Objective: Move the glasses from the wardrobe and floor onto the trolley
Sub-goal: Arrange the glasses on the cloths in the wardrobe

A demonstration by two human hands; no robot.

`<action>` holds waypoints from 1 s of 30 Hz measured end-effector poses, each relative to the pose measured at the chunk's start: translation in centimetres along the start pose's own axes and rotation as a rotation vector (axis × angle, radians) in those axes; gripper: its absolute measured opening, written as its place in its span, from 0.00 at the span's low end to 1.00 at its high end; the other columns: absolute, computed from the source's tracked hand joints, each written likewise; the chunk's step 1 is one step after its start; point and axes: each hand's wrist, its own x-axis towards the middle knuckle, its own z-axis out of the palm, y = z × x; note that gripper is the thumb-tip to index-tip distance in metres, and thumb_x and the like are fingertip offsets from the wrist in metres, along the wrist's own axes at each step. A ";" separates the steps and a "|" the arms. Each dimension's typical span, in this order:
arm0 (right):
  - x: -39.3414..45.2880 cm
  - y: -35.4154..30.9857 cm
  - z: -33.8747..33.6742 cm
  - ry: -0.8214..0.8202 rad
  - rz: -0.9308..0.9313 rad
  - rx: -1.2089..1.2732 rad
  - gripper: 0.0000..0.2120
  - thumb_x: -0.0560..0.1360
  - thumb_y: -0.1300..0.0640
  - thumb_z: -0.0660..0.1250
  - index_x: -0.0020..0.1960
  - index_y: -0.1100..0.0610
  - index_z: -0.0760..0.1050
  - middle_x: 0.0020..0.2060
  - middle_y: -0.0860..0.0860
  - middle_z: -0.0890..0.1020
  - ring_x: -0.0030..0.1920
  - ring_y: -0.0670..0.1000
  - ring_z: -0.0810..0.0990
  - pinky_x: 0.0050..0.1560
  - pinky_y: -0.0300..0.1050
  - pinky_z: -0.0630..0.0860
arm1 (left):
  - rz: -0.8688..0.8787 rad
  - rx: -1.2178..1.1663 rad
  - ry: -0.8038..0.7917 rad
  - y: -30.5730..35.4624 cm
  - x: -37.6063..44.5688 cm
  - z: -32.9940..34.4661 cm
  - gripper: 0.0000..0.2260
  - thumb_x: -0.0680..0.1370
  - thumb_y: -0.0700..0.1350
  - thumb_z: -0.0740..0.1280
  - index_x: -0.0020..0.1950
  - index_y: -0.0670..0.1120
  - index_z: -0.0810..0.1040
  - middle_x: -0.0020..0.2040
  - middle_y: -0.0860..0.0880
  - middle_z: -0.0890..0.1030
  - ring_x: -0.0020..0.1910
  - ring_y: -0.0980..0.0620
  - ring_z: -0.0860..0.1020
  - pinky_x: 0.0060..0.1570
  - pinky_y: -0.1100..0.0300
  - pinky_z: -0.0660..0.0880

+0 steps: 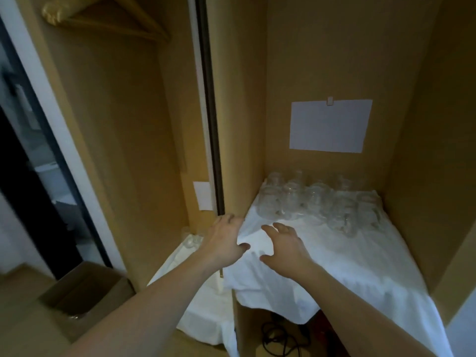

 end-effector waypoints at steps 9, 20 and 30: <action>0.3 -11.5 5.2 -0.089 -0.022 0.002 0.38 0.75 0.46 0.71 0.80 0.49 0.59 0.78 0.54 0.63 0.76 0.57 0.60 0.73 0.52 0.66 | -0.083 -0.017 -0.031 -11.8 -6.3 -2.5 0.30 0.78 0.56 0.70 0.78 0.51 0.65 0.77 0.47 0.64 0.76 0.44 0.60 0.73 0.49 0.63; 0.1 -20.2 13.0 -0.245 -0.005 0.019 0.38 0.76 0.44 0.70 0.81 0.46 0.56 0.79 0.53 0.60 0.77 0.57 0.59 0.74 0.52 0.66 | -0.244 -0.139 -0.136 -22.9 -10.4 -0.1 0.31 0.77 0.59 0.70 0.77 0.52 0.64 0.76 0.48 0.66 0.74 0.44 0.64 0.70 0.49 0.68; 7.3 -23.1 16.1 -0.309 -0.067 0.000 0.38 0.76 0.44 0.70 0.80 0.47 0.57 0.78 0.53 0.62 0.76 0.57 0.61 0.72 0.51 0.67 | -0.347 -0.155 -0.127 -29.6 -8.6 1.2 0.31 0.77 0.60 0.69 0.77 0.52 0.65 0.75 0.49 0.68 0.71 0.45 0.67 0.68 0.50 0.69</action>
